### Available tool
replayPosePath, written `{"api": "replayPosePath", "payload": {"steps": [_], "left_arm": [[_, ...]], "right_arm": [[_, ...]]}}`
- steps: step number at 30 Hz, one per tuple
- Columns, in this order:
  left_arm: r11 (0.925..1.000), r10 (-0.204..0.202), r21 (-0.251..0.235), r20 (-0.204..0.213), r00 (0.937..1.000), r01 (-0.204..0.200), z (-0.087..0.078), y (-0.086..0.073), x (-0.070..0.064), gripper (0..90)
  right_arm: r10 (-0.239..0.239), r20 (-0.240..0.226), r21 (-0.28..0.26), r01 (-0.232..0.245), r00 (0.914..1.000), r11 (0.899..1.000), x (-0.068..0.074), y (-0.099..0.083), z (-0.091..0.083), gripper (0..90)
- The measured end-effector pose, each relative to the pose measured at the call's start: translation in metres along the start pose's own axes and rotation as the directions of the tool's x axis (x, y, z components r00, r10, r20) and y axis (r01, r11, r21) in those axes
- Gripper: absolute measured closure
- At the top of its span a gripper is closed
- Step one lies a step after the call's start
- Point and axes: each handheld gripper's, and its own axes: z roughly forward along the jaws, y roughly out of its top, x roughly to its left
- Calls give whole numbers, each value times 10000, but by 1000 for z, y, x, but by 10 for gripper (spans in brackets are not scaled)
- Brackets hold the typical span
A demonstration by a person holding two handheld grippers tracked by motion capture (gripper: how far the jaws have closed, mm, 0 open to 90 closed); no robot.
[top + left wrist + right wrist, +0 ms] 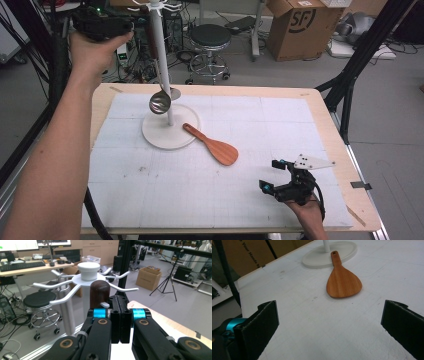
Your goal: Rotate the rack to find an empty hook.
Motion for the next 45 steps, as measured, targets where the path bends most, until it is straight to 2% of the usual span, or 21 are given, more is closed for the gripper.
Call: {"api": "replayPosePath", "payload": {"steps": [11,16,26,31,39,45], "left_arm": [[10000,-62,9,-246,9997,63,-11,-1,7,897],[10000,2,9,-71,10000,-2,-16,0,5,897],[9996,267,-93,498,9984,-263,-19,3,-11,897],[9991,400,-161,766,9963,-389,-15,4,-19,896],[9995,300,-167,1098,9935,-283,4,4,-25,897],[9997,201,-169,934,9954,-186,15,3,-24,896]], "right_arm": [[-80,-1,23,80,10000,10000,0,0,1,5],[-99,-5,60,99,10000,9999,1,0,3,4],[-113,-37,54,113,9999,9999,2,1,3,5],[-59,4,0,59,10000,10000,1,0,1,5],[-45,15,-6,45,10000,10000,0,0,1,5],[17,21,-41,-17,10000,10000,0,0,0,5]]}}
